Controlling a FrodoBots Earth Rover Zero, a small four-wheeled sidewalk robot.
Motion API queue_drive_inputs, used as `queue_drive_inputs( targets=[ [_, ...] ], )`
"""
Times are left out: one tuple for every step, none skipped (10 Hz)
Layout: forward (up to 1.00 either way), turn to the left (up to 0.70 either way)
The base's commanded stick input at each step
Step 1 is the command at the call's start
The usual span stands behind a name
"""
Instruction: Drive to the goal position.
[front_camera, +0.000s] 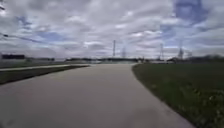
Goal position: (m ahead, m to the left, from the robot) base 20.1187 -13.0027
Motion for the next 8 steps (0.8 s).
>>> queue_drive_inputs(
  targets=[
    [1.0, 0.0],
    [1.0, 0.0],
    [1.0, 0.0],
    [1.0, 0.0],
    [1.0, 0.0],
    [1.0, 0.0],
    [1.0, 0.0],
    [1.0, 0.0]
  ],
)
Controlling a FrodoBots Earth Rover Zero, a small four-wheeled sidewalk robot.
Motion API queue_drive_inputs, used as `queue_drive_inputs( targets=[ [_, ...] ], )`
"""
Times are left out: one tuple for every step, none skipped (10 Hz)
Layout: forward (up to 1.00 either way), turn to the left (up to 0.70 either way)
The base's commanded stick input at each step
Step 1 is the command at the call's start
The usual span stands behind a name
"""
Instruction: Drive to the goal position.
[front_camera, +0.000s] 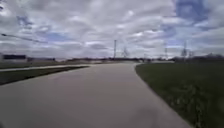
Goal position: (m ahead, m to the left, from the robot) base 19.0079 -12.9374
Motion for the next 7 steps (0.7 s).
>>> queue_drive_inputs(
  targets=[
    [1.0, 0.0],
    [1.0, 0.0],
    [1.0, 0.0],
    [1.0, 0.0],
    [1.0, 0.0],
    [1.0, 0.0],
    [1.0, 0.0]
  ],
)
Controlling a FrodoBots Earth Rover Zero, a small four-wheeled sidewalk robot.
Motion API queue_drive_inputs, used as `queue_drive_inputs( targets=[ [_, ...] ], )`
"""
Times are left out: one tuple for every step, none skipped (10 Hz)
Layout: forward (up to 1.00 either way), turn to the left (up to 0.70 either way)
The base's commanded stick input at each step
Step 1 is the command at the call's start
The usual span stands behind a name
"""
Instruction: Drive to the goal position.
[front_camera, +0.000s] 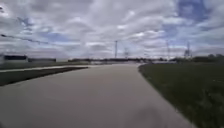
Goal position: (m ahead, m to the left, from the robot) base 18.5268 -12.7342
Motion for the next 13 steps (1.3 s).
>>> queue_drive_inputs(
  targets=[
    [1.0, 0.0],
    [1.0, 0.0],
    [1.0, 0.0],
    [1.0, 0.0],
    [1.0, 0.0],
    [1.0, 0.0],
    [1.0, 0.0],
    [1.0, 0.0],
    [1.0, -0.14],
    [1.0, -0.4],
    [1.0, -0.4],
    [1.0, 0.0],
    [1.0, 0.0]
  ],
)
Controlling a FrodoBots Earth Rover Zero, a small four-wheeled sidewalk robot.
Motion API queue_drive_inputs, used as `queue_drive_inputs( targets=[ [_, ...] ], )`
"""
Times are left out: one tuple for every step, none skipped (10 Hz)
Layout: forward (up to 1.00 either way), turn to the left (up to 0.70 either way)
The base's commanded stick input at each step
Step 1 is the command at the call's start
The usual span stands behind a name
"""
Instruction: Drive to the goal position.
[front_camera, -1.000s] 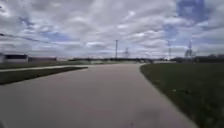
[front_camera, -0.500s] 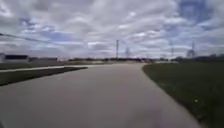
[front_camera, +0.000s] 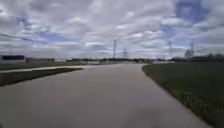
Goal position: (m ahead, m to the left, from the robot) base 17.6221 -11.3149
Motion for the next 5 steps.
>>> queue_drive_inputs(
  targets=[
    [1.0, 0.0],
    [1.0, 0.0],
    [1.0, 0.0],
    [1.0, 0.0],
    [1.0, 0.0]
  ],
)
